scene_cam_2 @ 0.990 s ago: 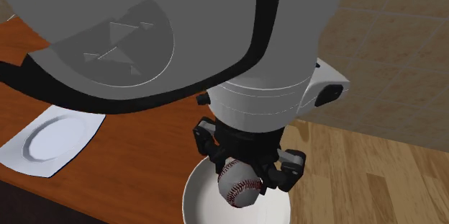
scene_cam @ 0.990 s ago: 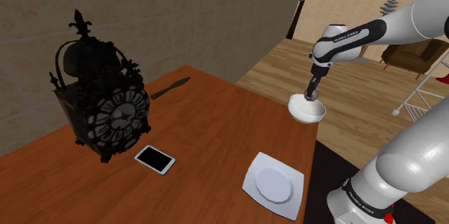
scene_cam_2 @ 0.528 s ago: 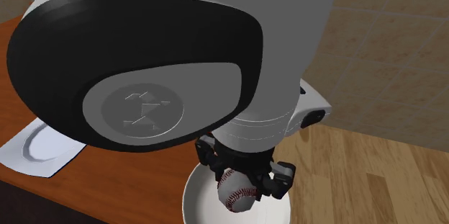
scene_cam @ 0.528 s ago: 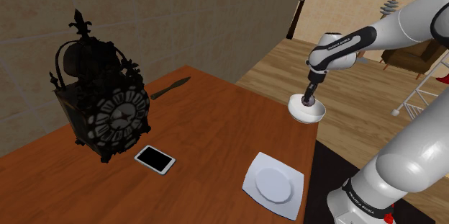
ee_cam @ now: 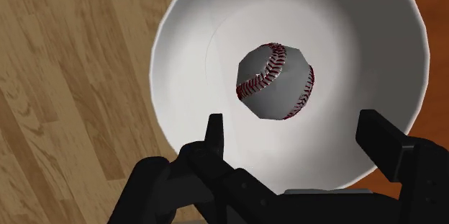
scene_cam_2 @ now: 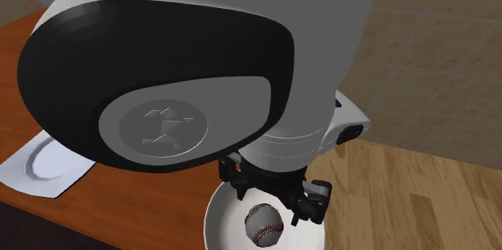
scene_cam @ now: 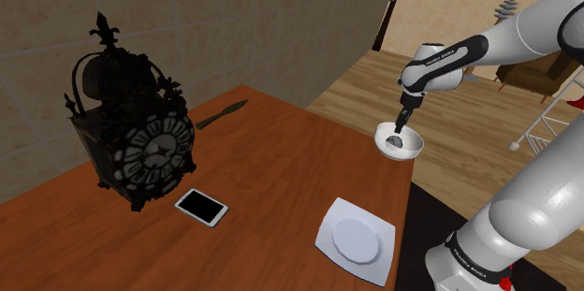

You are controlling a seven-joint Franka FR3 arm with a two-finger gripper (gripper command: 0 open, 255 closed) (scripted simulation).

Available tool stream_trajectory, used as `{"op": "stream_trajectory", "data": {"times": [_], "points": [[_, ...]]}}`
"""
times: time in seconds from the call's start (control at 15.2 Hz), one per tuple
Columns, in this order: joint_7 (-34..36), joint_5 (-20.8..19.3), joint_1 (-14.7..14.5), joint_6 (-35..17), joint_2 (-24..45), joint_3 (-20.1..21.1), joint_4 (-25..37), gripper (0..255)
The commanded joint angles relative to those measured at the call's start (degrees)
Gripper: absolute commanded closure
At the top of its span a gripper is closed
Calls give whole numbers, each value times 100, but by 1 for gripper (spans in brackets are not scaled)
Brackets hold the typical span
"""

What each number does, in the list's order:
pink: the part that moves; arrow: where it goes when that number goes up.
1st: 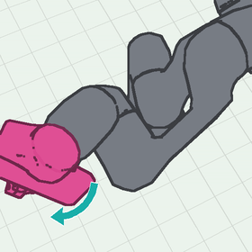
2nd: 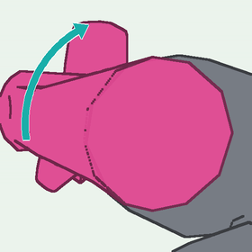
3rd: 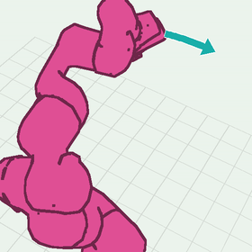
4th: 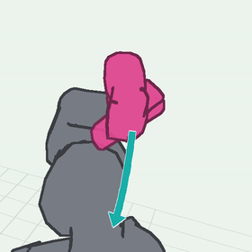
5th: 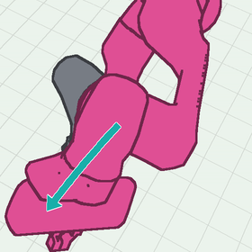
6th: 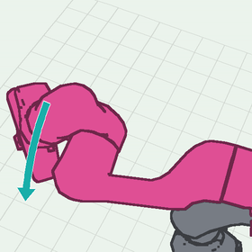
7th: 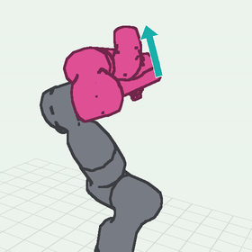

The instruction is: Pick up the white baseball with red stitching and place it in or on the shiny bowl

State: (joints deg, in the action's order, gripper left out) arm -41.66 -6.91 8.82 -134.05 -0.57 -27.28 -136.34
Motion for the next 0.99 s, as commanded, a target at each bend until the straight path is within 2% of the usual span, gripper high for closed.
{"op": "stream_trajectory", "data": {"times": [0.0,0.2,0.46,0.92], "points": [[0,0,0,0,0,0,0,0],[0,0,0,0,0,0,0,0],[157,-192,-34,779,-488,63,322,0],[156,-191,-31,779,-487,65,322,0]]}}
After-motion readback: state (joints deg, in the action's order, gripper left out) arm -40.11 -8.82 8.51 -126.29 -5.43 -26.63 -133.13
